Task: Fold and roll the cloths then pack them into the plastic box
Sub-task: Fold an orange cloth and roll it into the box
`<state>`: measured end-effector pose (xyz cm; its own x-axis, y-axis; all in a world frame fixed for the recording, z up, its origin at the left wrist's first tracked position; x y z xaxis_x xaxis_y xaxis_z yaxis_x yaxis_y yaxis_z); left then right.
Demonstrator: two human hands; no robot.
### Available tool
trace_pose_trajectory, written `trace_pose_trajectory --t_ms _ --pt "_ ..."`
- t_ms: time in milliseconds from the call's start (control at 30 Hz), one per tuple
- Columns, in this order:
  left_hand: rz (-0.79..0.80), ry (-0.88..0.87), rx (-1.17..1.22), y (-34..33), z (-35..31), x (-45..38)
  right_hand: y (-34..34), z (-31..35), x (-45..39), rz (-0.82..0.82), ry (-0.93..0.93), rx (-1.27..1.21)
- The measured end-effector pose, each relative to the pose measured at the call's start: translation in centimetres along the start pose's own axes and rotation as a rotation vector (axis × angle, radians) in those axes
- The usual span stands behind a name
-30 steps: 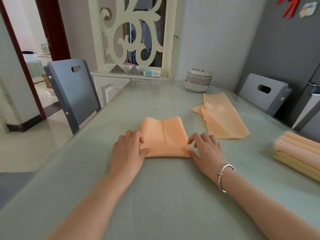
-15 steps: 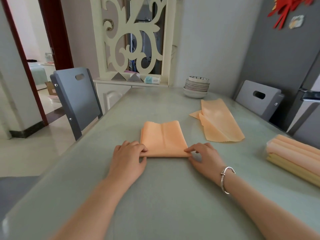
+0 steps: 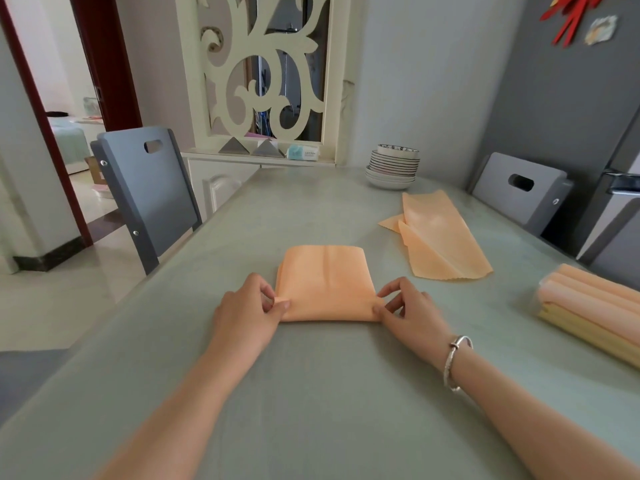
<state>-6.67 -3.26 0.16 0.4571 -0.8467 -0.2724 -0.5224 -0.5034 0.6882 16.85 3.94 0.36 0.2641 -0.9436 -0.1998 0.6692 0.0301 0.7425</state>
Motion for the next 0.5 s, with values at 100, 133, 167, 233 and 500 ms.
trace_pose_trajectory --t_ms 100,133,167,233,500 --pt "-0.082 -0.132 -0.273 0.3 -0.9 0.2 0.0 0.7 0.1 -0.11 0.133 0.274" --pt "-0.098 -0.181 -0.31 0.2 -1.1 0.1 0.0 1.0 0.1 -0.164 0.238 0.356" --pt "-0.107 -0.246 -0.319 0.0 -1.3 0.0 -0.3 1.2 0.0 -0.199 0.358 0.426" --pt "-0.091 -0.376 -0.31 -0.3 -1.7 -0.2 -0.7 1.4 -0.1 -0.179 0.512 0.503" --pt "0.01 -0.399 -0.177 0.5 -1.0 -0.4 -0.5 0.8 0.0 -0.028 0.43 0.421"
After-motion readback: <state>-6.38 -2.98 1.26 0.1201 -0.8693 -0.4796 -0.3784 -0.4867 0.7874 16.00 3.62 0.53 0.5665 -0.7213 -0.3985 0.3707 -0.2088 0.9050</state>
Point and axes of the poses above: each hand's wrist, its own x-axis away from the middle knuckle, its own y-axis out of the back of the hand, z = x × y, the point moved 2 cm from there along -x, towards the middle knuckle, and after that the axes turned 1 degree about -y, right-handed, at the moved point
